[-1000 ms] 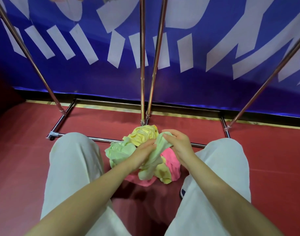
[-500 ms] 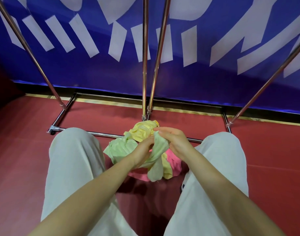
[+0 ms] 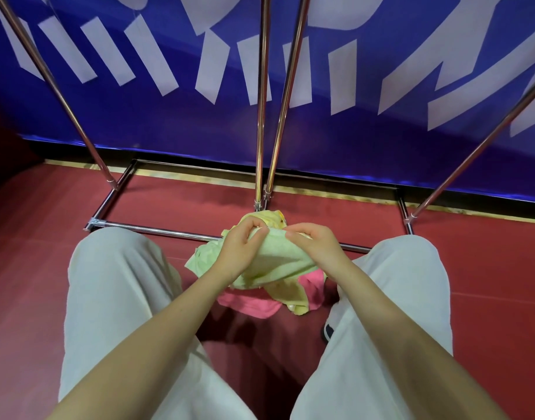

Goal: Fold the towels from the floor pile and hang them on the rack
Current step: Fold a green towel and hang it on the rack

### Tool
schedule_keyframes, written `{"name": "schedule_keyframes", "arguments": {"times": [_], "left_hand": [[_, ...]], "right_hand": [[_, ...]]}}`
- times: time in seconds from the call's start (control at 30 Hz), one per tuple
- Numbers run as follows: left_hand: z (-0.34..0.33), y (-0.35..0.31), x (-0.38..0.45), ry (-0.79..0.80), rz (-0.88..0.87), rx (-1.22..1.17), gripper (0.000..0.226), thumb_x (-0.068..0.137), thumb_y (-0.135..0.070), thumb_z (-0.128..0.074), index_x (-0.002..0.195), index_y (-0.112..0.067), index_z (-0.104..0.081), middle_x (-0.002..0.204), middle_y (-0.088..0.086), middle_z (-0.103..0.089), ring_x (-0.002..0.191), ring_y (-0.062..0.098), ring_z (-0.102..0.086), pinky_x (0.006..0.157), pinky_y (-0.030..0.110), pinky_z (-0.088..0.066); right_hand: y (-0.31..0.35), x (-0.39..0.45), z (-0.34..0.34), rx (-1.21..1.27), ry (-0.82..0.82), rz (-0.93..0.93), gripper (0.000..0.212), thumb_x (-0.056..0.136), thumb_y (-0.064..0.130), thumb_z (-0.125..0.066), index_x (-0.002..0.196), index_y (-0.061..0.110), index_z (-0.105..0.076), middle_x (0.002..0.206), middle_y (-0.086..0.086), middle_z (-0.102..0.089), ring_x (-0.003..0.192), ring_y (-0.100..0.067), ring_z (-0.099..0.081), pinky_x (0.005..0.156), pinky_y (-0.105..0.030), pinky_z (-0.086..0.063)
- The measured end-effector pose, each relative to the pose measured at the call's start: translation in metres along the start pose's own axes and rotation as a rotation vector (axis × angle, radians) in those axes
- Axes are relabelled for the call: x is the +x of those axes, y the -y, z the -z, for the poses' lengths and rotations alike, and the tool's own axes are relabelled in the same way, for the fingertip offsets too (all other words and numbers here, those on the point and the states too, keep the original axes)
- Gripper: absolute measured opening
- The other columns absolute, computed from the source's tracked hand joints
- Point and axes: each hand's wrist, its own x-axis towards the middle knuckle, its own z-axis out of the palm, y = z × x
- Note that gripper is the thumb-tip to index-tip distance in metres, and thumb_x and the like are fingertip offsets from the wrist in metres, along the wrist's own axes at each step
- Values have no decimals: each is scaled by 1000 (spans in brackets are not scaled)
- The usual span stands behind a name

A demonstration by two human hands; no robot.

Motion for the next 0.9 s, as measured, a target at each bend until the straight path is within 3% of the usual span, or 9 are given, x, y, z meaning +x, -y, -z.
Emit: {"name": "schedule_keyframes", "arguments": {"times": [0.1, 0.3, 0.37, 0.47, 0.53, 0.63, 0.7, 0.77, 0.9], "left_hand": [[3, -3, -2, -15, -20, -33, 11, 95, -7, -54, 86, -9, -60, 78, -13, -56, 73, -7, -50, 72, 11, -38], [13, -6, -8, -141, -9, -135, 16, 97, -9, -52, 85, -16, -59, 80, -14, -56, 74, -5, -51, 73, 14, -40], [22, -5, -4, -272, 51, -207, 18, 97, -12, -52, 83, -22, -58, 79, -15, -54, 73, -1, -49, 73, 19, -40], [36, 0, 3, -441, 148, -285, 15, 97, -17, -51, 85, -24, -58, 85, -10, -55, 81, 6, -50, 79, 26, -41], [39, 2, 4, -476, 178, -271, 12, 97, -18, -50, 88, -21, -57, 87, -9, -55, 82, 7, -50, 78, 23, -41], [31, 3, -1, -425, 256, -197, 12, 97, -13, -46, 90, -15, -56, 85, -9, -53, 80, 6, -47, 70, 16, -39], [18, 6, -7, -344, 377, -218, 17, 97, -12, -42, 86, -15, -54, 83, -6, -52, 79, 11, -46, 65, 20, -38], [6, 9, -11, -236, 517, -311, 19, 97, -15, -41, 83, -17, -54, 80, -3, -57, 75, 17, -50, 60, 26, -39], [-7, 7, -16, -32, 672, -445, 18, 97, -29, -45, 95, -24, -61, 76, -6, -67, 65, 11, -57, 59, 26, -42]], "right_hand": [[0, -3, -1, -89, 118, -36, 19, 84, 26, -71, 87, 6, -71, 79, -2, -64, 72, -8, -56, 67, -26, -41], [-7, -6, -7, -125, 248, -163, 27, 83, 25, -71, 73, 2, -64, 68, -4, -56, 62, -12, -52, 61, -28, -40], [-8, -2, -8, -85, 213, -157, 37, 82, 32, -72, 76, -4, -62, 74, -10, -59, 66, -20, -55, 68, -34, -43], [-15, 7, -14, 71, 118, -137, 75, 72, 57, -71, 97, -13, -54, 104, -33, -61, 93, -49, -57, 87, -57, -45], [-14, 9, -17, 221, 17, -142, 69, 73, 53, -71, 92, -12, -55, 94, -24, -64, 84, -37, -59, 85, -49, -45], [-3, 6, -22, 351, -103, -166, 13, 92, 22, -58, 89, 12, -67, 92, -9, -65, 88, -24, -58, 83, -42, -45], [1, 7, -22, 297, -188, -119, 14, 95, 18, -52, 92, 18, -66, 95, -5, -66, 89, -18, -58, 83, -38, -47], [5, 9, -22, 209, -237, -82, 13, 95, 17, -50, 92, 16, -63, 90, 1, -62, 83, -11, -55, 76, -25, -44], [12, 3, -23, 106, -195, 19, 11, 94, 9, -52, 89, 9, -61, 84, 3, -58, 74, -1, -50, 65, -8, -37]]}}
